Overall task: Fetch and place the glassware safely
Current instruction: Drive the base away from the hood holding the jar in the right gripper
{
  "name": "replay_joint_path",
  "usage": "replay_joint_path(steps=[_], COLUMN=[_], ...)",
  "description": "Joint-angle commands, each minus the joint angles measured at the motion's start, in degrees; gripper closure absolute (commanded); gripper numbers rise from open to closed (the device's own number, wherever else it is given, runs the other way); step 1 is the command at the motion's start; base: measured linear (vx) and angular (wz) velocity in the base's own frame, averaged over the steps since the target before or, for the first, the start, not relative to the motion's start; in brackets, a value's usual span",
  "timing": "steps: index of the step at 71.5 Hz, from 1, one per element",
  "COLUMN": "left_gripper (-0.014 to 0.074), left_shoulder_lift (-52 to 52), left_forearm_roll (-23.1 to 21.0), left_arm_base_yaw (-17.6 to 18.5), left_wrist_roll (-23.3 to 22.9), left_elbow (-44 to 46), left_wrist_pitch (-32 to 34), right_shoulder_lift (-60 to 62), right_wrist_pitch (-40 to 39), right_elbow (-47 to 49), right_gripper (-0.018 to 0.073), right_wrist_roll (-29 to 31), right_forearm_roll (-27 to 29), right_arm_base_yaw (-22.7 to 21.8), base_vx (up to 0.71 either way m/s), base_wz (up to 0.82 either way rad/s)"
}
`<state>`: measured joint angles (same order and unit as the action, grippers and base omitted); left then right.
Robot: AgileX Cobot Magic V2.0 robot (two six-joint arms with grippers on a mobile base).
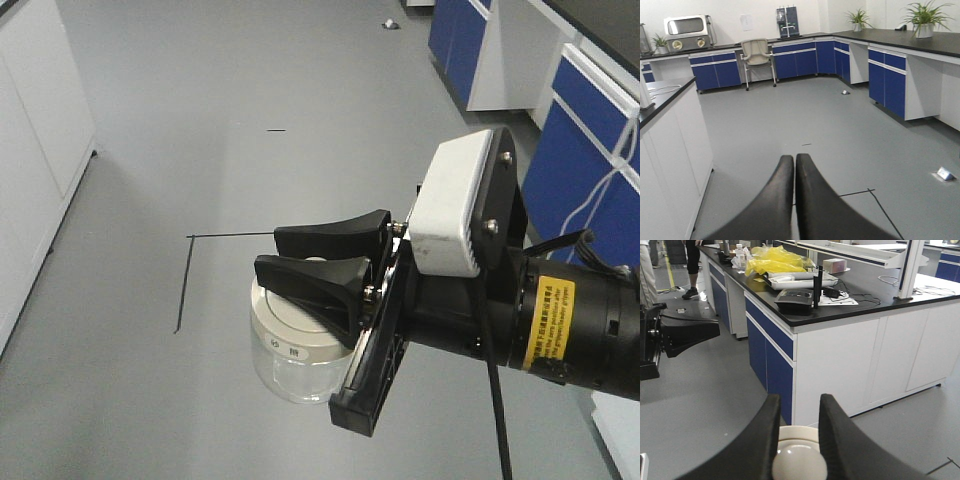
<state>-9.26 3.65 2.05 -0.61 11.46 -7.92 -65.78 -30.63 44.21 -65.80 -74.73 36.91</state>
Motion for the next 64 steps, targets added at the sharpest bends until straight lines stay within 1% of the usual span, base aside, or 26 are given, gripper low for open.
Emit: replay_joint_path(steps=[1,34,64], left_gripper=[0.0603,0.0603,0.0603], left_shoulder_lift=[-0.75,-0.75,-0.75], left_forearm_roll=[-0.35,-0.35,-0.35], left_arm_base_yaw=[-0.04,-0.04,-0.04], left_wrist_roll=[-0.52,-0.52,-0.52], left_elbow=[1.65,1.65,1.65], left_wrist_pitch=[3.99,3.99,3.99], right_shoulder_lift=[1.33,1.33,1.33], right_wrist_pitch=[-1.82,-1.82,-1.87], right_elbow=[1.74,1.74,1.74], right_gripper=[0.056,0.056,0.056], right_wrist_roll=[0.32,0.32,0.32], right_forearm_roll=[2.49,2.49,2.49], right_arm_base_yaw=[0.03,0.03,0.03], base_vx=[0.14,0.19,0.31], base_wz=[0.19,0.16,0.05])
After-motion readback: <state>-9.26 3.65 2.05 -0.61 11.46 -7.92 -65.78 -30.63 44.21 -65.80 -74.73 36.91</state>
